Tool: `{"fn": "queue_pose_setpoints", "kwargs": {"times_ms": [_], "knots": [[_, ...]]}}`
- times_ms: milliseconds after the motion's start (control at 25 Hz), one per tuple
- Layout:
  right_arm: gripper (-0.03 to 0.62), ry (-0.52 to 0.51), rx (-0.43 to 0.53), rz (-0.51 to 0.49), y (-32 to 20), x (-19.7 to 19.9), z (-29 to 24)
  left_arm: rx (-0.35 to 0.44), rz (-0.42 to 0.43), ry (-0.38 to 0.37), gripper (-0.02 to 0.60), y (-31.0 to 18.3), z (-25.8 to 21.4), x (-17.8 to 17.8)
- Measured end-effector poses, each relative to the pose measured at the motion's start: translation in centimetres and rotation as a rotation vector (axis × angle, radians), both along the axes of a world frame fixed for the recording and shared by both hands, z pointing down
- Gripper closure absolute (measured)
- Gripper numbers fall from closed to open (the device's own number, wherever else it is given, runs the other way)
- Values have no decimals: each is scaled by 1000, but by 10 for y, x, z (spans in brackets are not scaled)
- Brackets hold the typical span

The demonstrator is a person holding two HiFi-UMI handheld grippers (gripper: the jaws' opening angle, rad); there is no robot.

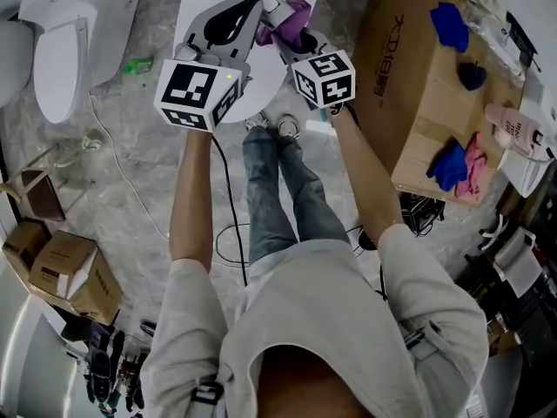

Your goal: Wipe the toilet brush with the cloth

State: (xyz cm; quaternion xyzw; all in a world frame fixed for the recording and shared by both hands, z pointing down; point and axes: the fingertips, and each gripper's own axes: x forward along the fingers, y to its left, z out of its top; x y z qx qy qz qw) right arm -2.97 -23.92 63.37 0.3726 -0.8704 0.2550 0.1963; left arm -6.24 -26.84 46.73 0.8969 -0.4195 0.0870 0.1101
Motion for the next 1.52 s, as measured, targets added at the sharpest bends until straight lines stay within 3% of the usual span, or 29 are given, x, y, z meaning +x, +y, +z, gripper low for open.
{"fn": "queue_pose_setpoints", "kwargs": {"times_ms": [1000,1280,1520], "knots": [[502,94,-234,17,-7,1,93,0,27,17,560,-4,0,-1],[502,115,-195,2,-5,19,78,-11,26,4,560,-3,1,-1],[503,116,-80,3,-19,39,33,-20,20,4,560,-3,3,-1]]}}
